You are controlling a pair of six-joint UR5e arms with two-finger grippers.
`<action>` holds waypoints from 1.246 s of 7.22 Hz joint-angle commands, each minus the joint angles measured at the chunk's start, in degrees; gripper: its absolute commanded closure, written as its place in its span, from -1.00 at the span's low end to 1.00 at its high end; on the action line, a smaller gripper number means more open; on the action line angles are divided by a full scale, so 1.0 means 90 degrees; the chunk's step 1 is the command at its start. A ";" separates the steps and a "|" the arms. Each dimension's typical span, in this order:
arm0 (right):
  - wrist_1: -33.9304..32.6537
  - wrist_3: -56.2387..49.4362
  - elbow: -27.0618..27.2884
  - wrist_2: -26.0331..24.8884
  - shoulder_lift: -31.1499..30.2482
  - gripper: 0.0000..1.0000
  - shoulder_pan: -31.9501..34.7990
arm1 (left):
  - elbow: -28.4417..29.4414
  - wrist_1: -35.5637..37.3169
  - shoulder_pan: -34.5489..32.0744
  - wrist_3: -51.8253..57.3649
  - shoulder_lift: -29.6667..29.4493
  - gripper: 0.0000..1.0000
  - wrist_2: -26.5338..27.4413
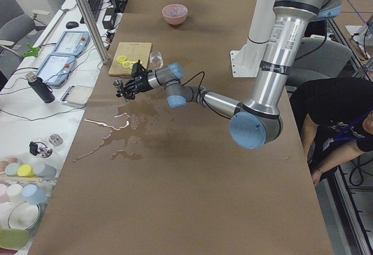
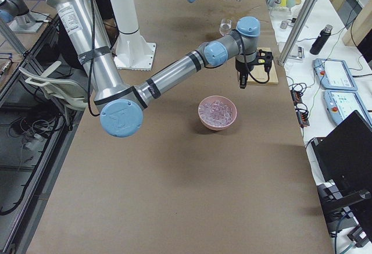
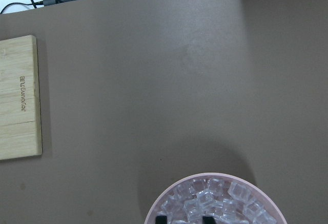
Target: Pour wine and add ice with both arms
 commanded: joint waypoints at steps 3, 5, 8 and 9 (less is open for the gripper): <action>-0.0201 0.0000 -0.0034 -0.0038 0.0090 1.00 0.0004 | -0.0632 0.0727 0.0691 0.0542 -0.0061 0.38 0.0673; -0.0210 -0.0010 -0.0025 -0.0019 0.0129 1.00 0.0023 | -0.0712 0.1575 0.1403 0.1088 -0.0478 0.39 0.0820; -0.0210 0.0000 -0.0034 0.0001 0.0119 1.00 0.0043 | -0.1003 0.1725 0.1582 0.1746 -0.0608 0.38 0.0909; -0.0210 0.0000 -0.0025 0.0001 0.0129 1.00 0.0033 | -0.1169 0.1638 0.1582 0.1746 -0.0444 0.38 0.0909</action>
